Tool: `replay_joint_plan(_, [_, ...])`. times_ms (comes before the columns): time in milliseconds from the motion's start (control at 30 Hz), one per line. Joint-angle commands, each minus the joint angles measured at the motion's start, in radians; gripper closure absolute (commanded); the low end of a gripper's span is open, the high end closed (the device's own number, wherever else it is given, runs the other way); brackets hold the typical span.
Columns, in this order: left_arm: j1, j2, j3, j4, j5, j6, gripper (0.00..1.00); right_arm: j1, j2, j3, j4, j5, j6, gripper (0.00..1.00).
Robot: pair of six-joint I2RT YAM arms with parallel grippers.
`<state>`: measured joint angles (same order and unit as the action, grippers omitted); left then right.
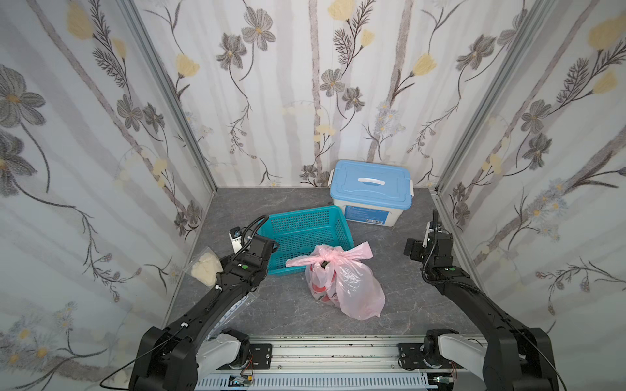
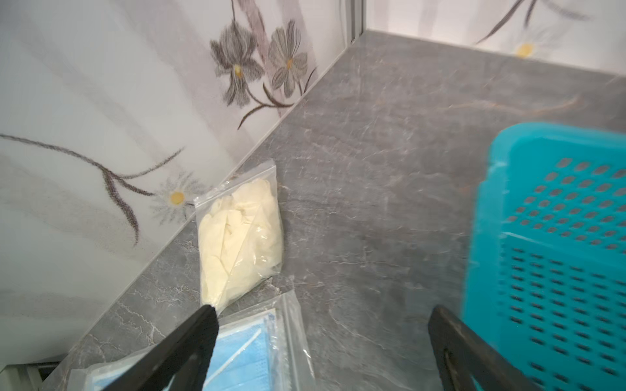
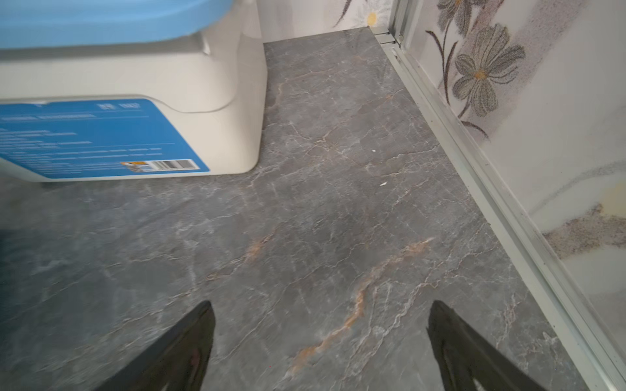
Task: Place the pineapple into a plastic bag & tie a knot
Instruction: Reset both arms
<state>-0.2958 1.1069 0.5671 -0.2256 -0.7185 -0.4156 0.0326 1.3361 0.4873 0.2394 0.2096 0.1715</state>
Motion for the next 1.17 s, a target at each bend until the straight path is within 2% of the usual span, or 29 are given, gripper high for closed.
replay_joint_plan(0, [0.09, 0.004, -0.143, 0.592, 0.263, 0.314, 0.0, -0.008, 0.083, -0.093, 0.644, -0.065, -0.137, 0.02])
replay_joint_plan(67, [0.129, 0.047, -0.211, 0.766, 0.397, 0.367, 0.0, -0.014, 0.145, -0.123, 0.741, -0.078, -0.134, 0.03])
replay_joint_plan(100, [0.143, 0.086, -0.224, 0.812, 0.445, 0.402, 0.0, -0.017, 0.147, -0.159, 0.812, -0.116, -0.146, 0.02])
replay_joint_plan(133, [0.155, 0.124, -0.234, 0.853, 0.491, 0.43, 0.0, -0.026, 0.121, -0.173, 0.792, -0.149, -0.145, 0.02])
replay_joint_plan(233, [0.212, 0.225, -0.22, 0.951, 0.643, 0.48, 0.0, -0.08, 0.159, -0.275, 1.018, -0.274, -0.129, 0.0])
replay_joint_plan(300, [0.251, 0.297, -0.176, 0.966, 0.716, 0.471, 0.0, -0.08, 0.143, -0.257, 0.95, -0.273, -0.129, 0.0])
replay_joint_plan(333, [0.273, 0.351, -0.168, 1.002, 0.754, 0.452, 0.0, -0.08, 0.156, -0.269, 1.0, -0.273, -0.125, 0.0])
replay_joint_plan(400, [0.278, 0.462, -0.176, 1.132, 0.706, 0.433, 0.0, -0.081, 0.148, -0.263, 0.971, -0.274, -0.126, 0.0])
replay_joint_plan(433, [0.291, 0.447, -0.166, 1.09, 0.647, 0.387, 0.0, -0.083, 0.153, -0.268, 0.99, -0.278, -0.124, 0.0])
replay_joint_plan(500, [0.28, 0.458, -0.175, 1.122, 0.604, 0.394, 0.0, -0.084, 0.151, -0.266, 0.983, -0.279, -0.124, 0.0])
replay_joint_plan(1133, [0.287, 0.451, -0.169, 1.101, 0.629, 0.39, 0.0, -0.067, 0.144, -0.266, 0.976, -0.246, -0.135, 0.0])
